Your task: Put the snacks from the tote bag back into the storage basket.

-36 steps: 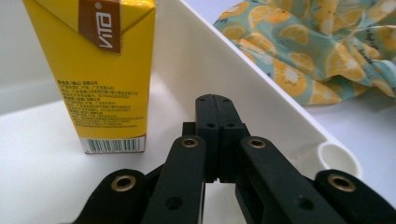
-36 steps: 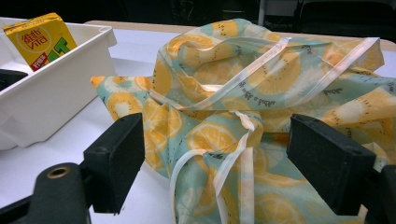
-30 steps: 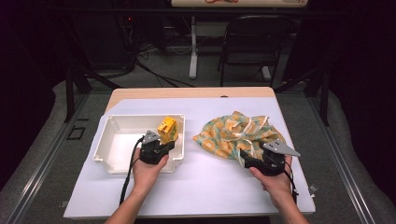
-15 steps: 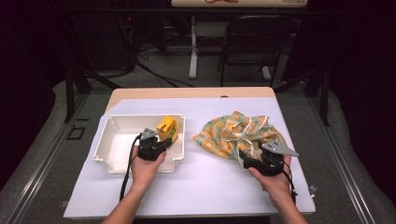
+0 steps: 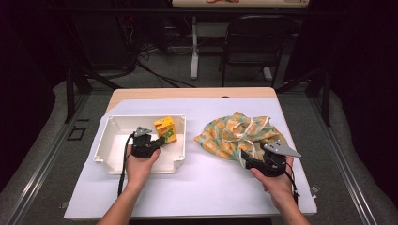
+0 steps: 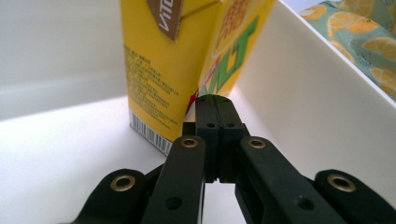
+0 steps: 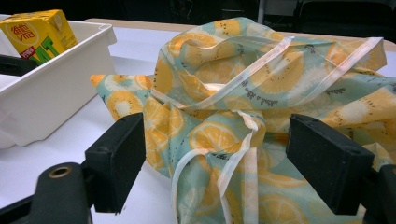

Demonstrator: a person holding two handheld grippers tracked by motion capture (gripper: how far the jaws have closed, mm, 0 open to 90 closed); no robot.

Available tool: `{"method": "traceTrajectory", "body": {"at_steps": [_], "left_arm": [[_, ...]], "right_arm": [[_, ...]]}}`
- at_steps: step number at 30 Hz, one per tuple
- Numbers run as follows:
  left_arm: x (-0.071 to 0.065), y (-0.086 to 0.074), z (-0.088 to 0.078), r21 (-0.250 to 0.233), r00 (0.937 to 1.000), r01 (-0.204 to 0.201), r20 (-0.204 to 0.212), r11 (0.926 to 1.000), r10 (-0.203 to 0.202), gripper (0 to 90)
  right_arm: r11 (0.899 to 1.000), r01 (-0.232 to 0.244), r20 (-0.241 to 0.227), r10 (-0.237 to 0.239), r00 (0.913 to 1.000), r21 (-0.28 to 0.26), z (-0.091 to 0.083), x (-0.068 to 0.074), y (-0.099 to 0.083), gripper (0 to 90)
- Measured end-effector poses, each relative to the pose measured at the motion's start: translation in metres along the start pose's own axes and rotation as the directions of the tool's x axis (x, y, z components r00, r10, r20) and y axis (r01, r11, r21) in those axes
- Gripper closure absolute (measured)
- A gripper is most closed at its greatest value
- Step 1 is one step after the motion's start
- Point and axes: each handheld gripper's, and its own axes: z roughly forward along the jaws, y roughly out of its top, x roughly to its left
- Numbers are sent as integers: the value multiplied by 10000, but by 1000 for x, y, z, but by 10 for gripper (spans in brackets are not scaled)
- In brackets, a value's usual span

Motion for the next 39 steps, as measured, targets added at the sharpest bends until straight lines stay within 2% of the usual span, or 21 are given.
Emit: {"method": "traceTrajectory", "body": {"at_steps": [1, 4, 13, 18, 21, 25, 28, 35, 39], "left_arm": [[1, 0, 0, -96, 10000, 55, -25, 9999, -56, 900], [2, 0, 0, 20, 10000, 1, -46, 10000, -1, 900], [11, 1, 1, -49, 9992, 269, -298, 9996, -270, 900], [14, 2, 3, -106, 9981, 509, -330, 9986, -512, 900], [14, 2, 2, -50, 9982, 504, -319, 9987, -505, 900], [16, 3, -4, -286, 9971, 634, -413, 9976, -646, 900], [20, 5, -5, -363, 9946, 873, -538, 9955, -892, 900], [28, 6, -3, -731, 9826, 1684, -664, 9830, -1733, 900], [34, 10, -6, -841, 9773, 1865, -864, 9788, -1936, 900]], "right_arm": [[10000, -11, 2, 11, 10000, -15, 0, 0, 0, 196], [10000, -22, 14, 22, 10000, -23, 1, 1, 0, 196], [10000, -23, 14, 23, 10000, -11, 0, 1, 0, 197], [10000, 2, 16, -2, 10000, 28, 1, 1, -1, 196], [10000, 11, 34, -11, 10000, 23, 1, 1, -1, 196], [10000, 3, 14, -3, 10000, 39, 1, 0, 0, 195], [10000, -4, 14, 4, 10000, 28, 1, 0, 0, 195], [9998, -115, 14, 115, 9999, -141, 0, 0, 0, 195], [9998, -172, 36, 173, 9998, -135, -1, -4, 0, 196]]}}
